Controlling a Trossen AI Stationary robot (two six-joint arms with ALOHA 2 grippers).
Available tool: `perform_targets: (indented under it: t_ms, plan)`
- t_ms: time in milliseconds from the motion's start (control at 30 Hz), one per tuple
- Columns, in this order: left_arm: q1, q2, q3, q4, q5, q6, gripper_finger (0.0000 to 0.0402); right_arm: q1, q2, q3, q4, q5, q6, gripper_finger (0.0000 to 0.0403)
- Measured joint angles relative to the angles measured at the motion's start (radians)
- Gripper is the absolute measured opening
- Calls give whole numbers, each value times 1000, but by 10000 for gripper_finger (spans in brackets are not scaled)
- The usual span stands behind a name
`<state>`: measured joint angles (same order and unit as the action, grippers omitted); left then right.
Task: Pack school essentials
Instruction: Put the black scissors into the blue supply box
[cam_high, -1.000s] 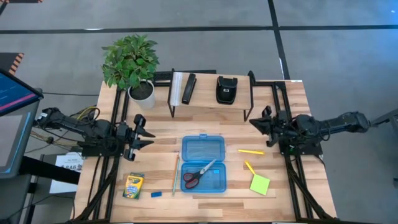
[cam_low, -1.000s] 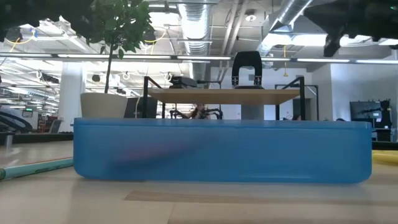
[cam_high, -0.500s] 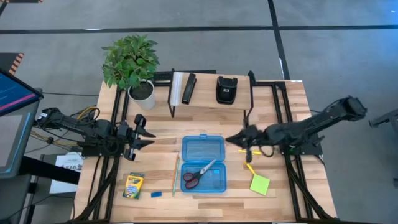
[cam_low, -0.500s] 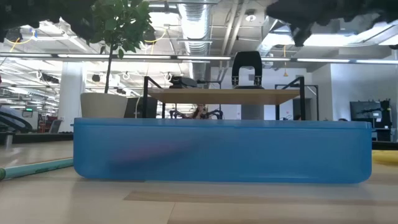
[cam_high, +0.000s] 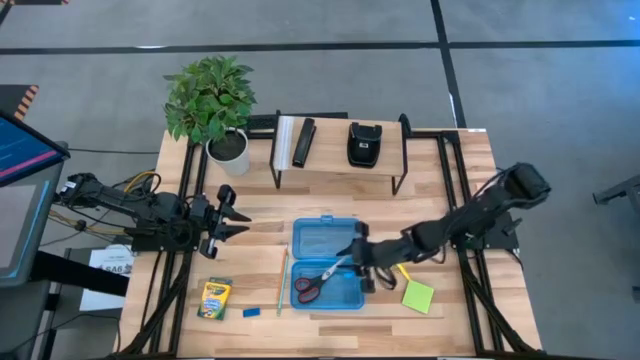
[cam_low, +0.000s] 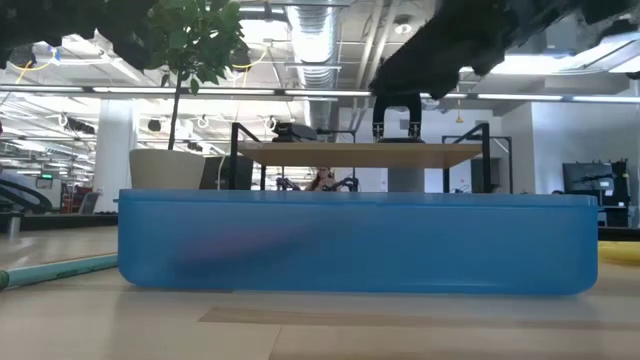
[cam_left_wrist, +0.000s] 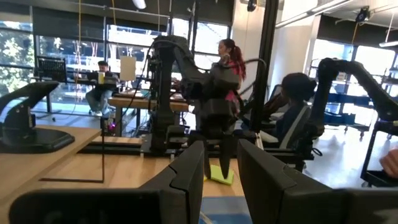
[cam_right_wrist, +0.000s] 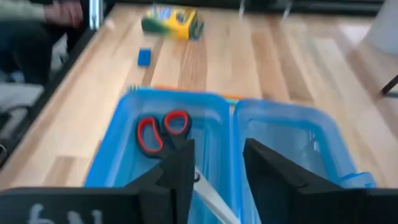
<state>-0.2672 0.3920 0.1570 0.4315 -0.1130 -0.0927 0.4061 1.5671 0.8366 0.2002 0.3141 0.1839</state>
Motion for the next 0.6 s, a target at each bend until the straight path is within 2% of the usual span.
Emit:
perform_targets:
  t_ms: [167,333,600]
  plan:
    - [-6,0,0,-16,2,-10,86,-16,93,122,-156,9,2,179]
    - [-8,0,0,-20,2,-10,86,-42,191,236,-392,33,2,169]
    - [-8,1,0,-25,-4,-9,86,-56,270,325,-550,33,7,164]
